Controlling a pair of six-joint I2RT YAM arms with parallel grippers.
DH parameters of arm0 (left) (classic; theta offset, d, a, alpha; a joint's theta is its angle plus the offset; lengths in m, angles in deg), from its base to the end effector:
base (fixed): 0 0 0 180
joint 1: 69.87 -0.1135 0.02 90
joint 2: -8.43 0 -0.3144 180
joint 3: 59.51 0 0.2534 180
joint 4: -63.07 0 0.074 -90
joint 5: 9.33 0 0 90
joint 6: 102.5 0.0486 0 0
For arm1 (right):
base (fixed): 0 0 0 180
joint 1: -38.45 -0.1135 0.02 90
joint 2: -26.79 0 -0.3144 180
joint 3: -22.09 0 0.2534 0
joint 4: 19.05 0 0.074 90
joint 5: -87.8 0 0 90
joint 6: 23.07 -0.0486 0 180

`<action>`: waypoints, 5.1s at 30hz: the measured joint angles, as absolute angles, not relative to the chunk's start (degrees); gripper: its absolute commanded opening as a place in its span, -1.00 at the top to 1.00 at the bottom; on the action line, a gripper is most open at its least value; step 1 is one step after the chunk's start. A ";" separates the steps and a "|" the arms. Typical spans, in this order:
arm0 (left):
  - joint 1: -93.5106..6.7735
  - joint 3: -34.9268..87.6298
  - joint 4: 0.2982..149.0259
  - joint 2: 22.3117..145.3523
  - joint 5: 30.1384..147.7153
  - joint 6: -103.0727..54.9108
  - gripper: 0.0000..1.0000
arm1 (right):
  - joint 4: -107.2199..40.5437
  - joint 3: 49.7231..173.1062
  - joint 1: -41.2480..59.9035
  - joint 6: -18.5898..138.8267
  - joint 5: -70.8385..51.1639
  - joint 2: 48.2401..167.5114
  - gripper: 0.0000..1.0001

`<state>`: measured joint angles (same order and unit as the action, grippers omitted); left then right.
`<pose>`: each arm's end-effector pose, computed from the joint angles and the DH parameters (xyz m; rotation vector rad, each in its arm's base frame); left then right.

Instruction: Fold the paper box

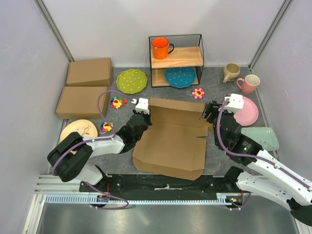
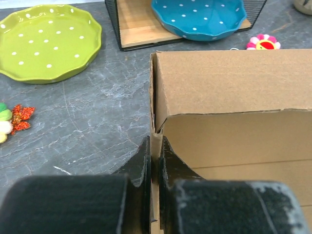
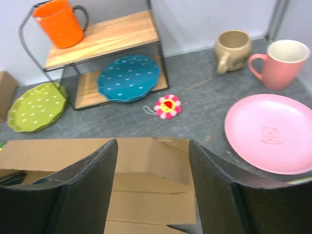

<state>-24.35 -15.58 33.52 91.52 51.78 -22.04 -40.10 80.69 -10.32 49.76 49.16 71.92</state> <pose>0.2224 -0.1930 0.2461 0.1717 1.7166 -0.2733 0.1261 0.0863 0.3816 0.2026 1.6420 0.1116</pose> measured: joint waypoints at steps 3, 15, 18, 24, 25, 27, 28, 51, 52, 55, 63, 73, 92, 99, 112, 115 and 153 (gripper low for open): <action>-24.37 -13.39 37.46 91.56 50.45 -21.98 0.96 | -44.23 80.58 -10.12 48.58 52.44 71.11 -0.37; -25.55 -0.78 56.91 94.82 51.06 -23.18 0.96 | -55.33 76.29 -10.06 40.43 54.36 77.38 -0.20; -26.36 0.64 59.51 95.08 52.20 -24.53 0.97 | -56.60 76.27 -9.60 37.94 54.29 77.75 -0.19; -26.69 0.64 60.17 94.71 52.61 -26.04 0.97 | -56.77 73.54 -6.78 31.38 50.03 78.08 -0.22; -26.76 0.64 60.49 94.62 52.79 -26.19 0.97 | -56.71 72.49 -6.43 30.22 48.94 78.65 -0.23; -27.00 0.95 61.54 94.40 53.29 -26.48 0.96 | -56.38 70.19 -5.93 28.30 46.99 80.16 -0.28; -27.08 1.32 62.26 94.40 53.53 -26.59 0.96 | -56.07 68.90 -5.90 27.45 45.94 80.88 -0.30; -28.29 5.21 71.01 94.64 57.14 -29.80 0.96 | -43.00 63.18 0.61 24.59 33.35 94.47 0.00; -28.29 5.21 71.01 94.64 57.14 -29.91 0.96 | -42.39 63.18 0.67 24.76 33.03 94.45 0.03; -28.29 5.19 71.03 94.62 57.18 -30.30 0.96 | -40.73 63.18 0.81 24.98 31.80 94.47 0.14; -28.29 4.64 70.59 94.27 57.27 -31.16 0.96 | -36.21 63.20 0.19 27.12 28.02 95.57 0.42; -28.29 4.46 70.31 94.23 57.49 -32.07 0.96 | -40.38 70.39 -10.14 35.71 34.93 108.18 0.23; -28.39 3.61 70.39 93.24 58.29 -33.63 0.97 | -49.85 84.62 -2.25 41.39 44.70 81.99 -0.48; -28.39 2.19 69.19 92.26 58.32 -34.39 0.96 | -49.15 83.72 11.87 37.11 35.56 84.33 0.23; -28.44 1.43 68.73 91.62 58.78 -35.13 0.96 | -44.12 80.71 13.57 33.07 18.49 94.76 0.28; -28.46 1.60 68.82 91.84 58.73 -35.33 0.96 | -44.93 79.72 13.57 33.00 17.77 93.80 -0.16; -29.05 7.83 77.04 95.01 58.62 -39.94 0.96 | -50.39 71.48 14.47 34.20 23.52 79.59 0.81</action>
